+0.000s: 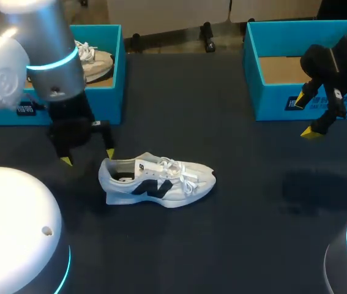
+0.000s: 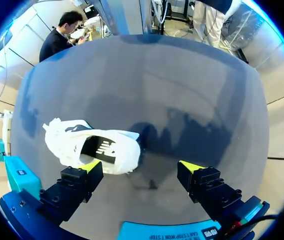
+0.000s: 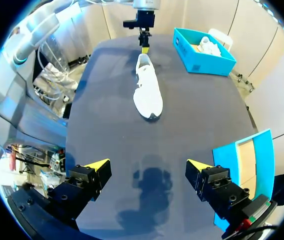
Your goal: Take the shoe out of the shoebox, open the shoe tongue, remove and reinsert the insole, then place the shoe into the shoebox
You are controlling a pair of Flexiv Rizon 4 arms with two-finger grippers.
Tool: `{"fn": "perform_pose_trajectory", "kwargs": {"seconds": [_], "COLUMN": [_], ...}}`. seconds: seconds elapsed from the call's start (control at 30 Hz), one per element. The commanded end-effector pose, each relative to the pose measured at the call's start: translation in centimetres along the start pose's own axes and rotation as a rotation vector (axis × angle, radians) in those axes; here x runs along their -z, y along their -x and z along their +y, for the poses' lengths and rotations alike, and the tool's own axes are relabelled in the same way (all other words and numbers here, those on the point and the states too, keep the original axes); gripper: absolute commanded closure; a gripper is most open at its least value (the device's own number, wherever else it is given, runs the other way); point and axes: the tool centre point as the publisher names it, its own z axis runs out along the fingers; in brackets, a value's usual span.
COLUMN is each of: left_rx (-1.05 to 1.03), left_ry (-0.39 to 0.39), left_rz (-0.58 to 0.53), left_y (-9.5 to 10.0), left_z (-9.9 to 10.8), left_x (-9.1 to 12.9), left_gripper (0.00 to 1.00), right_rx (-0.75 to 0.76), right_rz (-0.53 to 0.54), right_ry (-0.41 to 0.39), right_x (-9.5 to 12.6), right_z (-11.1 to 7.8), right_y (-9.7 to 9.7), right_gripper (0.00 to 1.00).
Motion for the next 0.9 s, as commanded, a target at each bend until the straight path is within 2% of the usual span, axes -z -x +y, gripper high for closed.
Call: {"fn": "perform_pose_trajectory", "kwargs": {"seconds": [0.03,0.3,0.37,0.53,0.83,0.9], "left_rx": [-0.002,-0.002,0.117,0.291,0.556,0.608], "left_ry": [-0.001,-0.001,-0.094,-0.163,-0.355,-0.420], "left_rz": [-0.011,-0.011,-0.049,-0.082,-0.133,-0.147], "left_y": [-0.4,-0.4,-1.6,-3.0,-4.2,-4.6], "left_z": [0.1,0.1,0.8,1.0,0.7,0.4], "left_x": [0.1,0.1,0.5,0.9,1.8,2.0], "left_gripper": [0.00,0.00,0.00,0.00,0.00,0.00], "right_rx": [-0.001,-0.001,-0.001,-0.001,-0.001,-0.001], "right_rz": [0.002,0.002,0.002,0.002,0.002,0.002], "right_ry": [-0.003,-0.003,-0.003,-0.003,-0.003,-0.003], "right_x": [-0.1,-0.1,-0.1,-0.1,-0.1,-0.1], "right_z": [0.1,0.1,0.1,0.1,0.1,0.1], "right_y": [0.1,0.1,0.1,0.1,0.1,0.1], "right_gripper": [0.00,0.00,0.00,0.00,0.00,0.00]}}
